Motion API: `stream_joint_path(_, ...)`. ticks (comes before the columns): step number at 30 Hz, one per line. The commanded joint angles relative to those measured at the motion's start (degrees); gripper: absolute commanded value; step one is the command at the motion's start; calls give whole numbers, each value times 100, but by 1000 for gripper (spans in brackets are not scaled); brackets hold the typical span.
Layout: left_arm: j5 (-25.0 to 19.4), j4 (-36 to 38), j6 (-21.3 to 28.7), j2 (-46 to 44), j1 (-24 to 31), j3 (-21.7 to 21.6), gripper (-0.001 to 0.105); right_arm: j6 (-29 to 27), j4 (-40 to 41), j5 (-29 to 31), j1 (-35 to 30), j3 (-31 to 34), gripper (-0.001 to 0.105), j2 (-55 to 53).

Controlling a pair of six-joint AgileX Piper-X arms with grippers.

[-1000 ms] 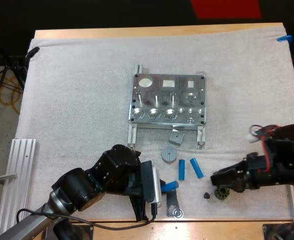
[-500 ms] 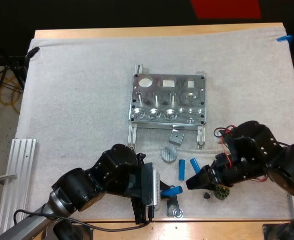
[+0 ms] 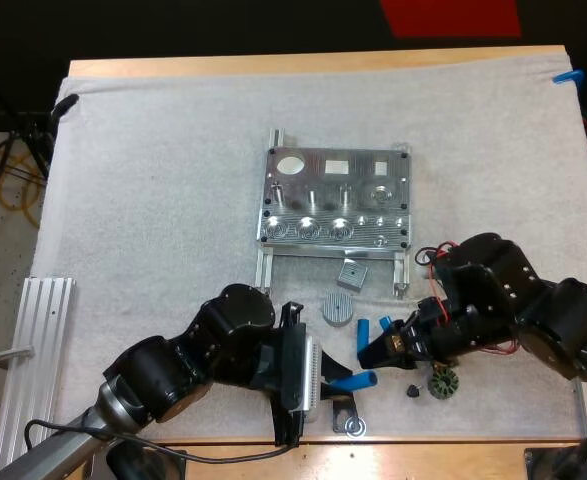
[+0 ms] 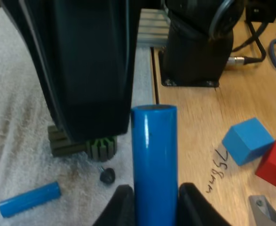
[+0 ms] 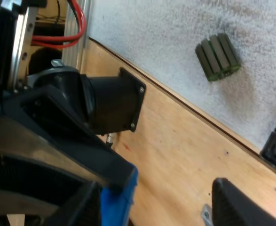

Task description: Load cells from right to left

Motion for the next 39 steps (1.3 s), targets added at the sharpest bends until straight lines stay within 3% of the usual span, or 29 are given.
stream_joint_path(1, 91, -83, -1, -35, 1, -12, 0, 54, -55, -22, 8, -49, 52, -16)
stream_joint_path(13, -52, -83, -8, 208, 1, -12, 0, 245, -72, -199, 179, -49, 52, -16)
stream_joint_path(20, -55, -83, -8, 347, 1, -12, 0, 245, -43, 249, 456, -49, 52, -16)
stream_joint_path(39, -342, -340, -8, 347, 1, -15, 0, 297, 145, 188, 456, -49, 52, -16)
